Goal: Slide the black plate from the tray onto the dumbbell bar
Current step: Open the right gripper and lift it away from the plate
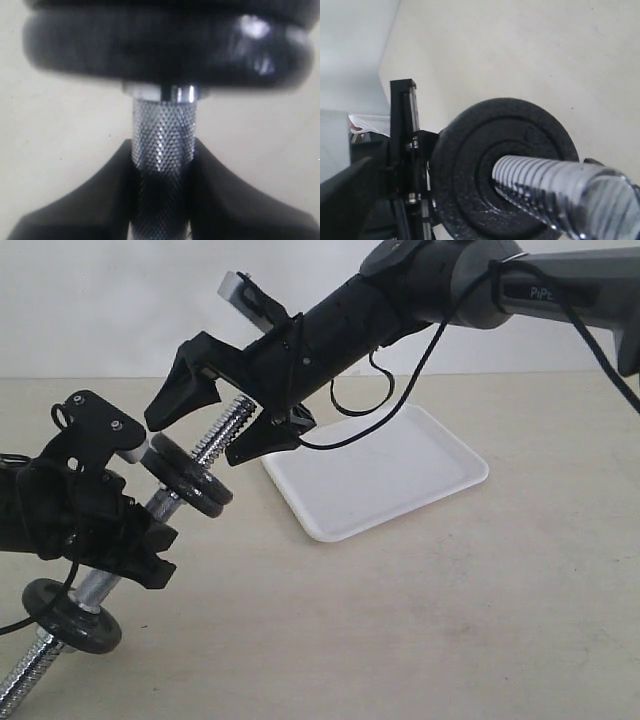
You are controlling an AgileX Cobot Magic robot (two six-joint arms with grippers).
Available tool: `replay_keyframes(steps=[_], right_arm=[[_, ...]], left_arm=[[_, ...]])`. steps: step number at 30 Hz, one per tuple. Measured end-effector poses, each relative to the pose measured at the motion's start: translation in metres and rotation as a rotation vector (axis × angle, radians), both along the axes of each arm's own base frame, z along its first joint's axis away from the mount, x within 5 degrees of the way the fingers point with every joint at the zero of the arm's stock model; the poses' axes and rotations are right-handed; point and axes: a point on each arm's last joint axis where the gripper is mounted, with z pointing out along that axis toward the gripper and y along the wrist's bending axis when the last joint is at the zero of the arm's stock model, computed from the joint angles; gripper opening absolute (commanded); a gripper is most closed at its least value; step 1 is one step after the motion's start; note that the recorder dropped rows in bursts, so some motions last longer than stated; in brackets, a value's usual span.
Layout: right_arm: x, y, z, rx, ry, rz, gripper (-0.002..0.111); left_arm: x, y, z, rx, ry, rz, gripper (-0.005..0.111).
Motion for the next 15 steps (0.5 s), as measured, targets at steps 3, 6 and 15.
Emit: replay_keyframes(steps=[3, 6, 15], right_arm=[[-0.0002, 0.0002, 0.0047, 0.007, -0.010, -0.002, 0.096], [-0.0002, 0.0002, 0.0047, 0.007, -0.010, -0.002, 0.096], [0.0002, -0.0028, 0.0003, -0.053, -0.010, -0.007, 0.096]], left_arm=[[-0.0004, -0.0002, -0.0009, -0.002, 0.004, -0.001, 0.004], [-0.0004, -0.0002, -0.0009, -0.002, 0.004, -0.001, 0.004], [-0.0004, -0.0002, -0.0009, -0.002, 0.004, -0.001, 0.004]])
